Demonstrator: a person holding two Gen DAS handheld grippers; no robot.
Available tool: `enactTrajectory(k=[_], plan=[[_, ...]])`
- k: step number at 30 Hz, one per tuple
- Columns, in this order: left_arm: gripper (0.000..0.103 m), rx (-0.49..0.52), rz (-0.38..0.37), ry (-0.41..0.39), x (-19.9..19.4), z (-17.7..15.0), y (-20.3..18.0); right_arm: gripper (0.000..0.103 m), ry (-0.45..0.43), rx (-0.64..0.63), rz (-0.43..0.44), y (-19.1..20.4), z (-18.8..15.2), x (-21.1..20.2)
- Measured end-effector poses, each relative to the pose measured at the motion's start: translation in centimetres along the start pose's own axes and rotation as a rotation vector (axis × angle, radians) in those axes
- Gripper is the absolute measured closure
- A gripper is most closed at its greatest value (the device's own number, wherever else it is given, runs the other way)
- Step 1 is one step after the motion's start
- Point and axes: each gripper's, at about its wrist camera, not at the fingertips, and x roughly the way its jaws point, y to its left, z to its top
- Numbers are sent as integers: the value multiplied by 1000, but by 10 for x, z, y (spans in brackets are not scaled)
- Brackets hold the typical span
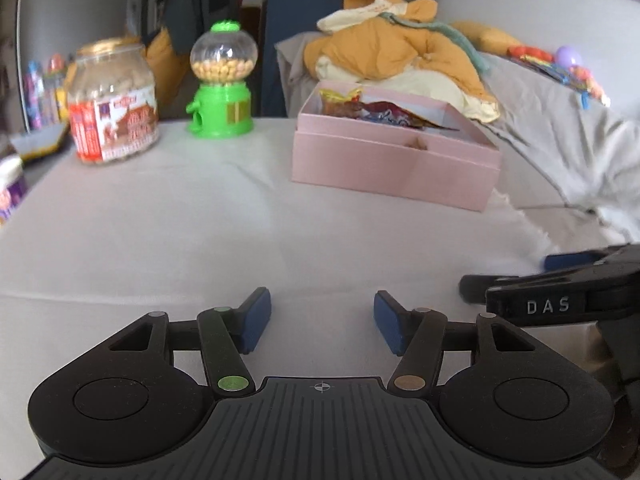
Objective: Organize snacks
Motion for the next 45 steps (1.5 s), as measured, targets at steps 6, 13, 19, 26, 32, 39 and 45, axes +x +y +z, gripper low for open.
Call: enactTrajectory(k=[6, 13, 19, 26, 32, 39, 45], plan=[[39, 24, 50, -5, 4, 0, -8, 0, -23, 24, -24, -3, -7, 0], [36, 39, 71, -8, 5, 0, -10, 0, -97, 35, -22, -4, -20, -6], [35, 41, 74, -8, 6, 0, -11, 0, -118, 46, -40, -2, -25, -9], [35, 42, 75, -8, 6, 0, -11, 0, -118, 45, -42, -2, -25, -9], [35, 41, 74, -8, 6, 0, -11, 0, -118, 45, -42, -2, -25, -9], [35, 41, 74, -8, 6, 0, -11, 0, -117, 45, -42, -2, -25, -8], [35, 42, 75, -8, 6, 0, -11, 0, -117, 45, -42, -2, -25, -8]])
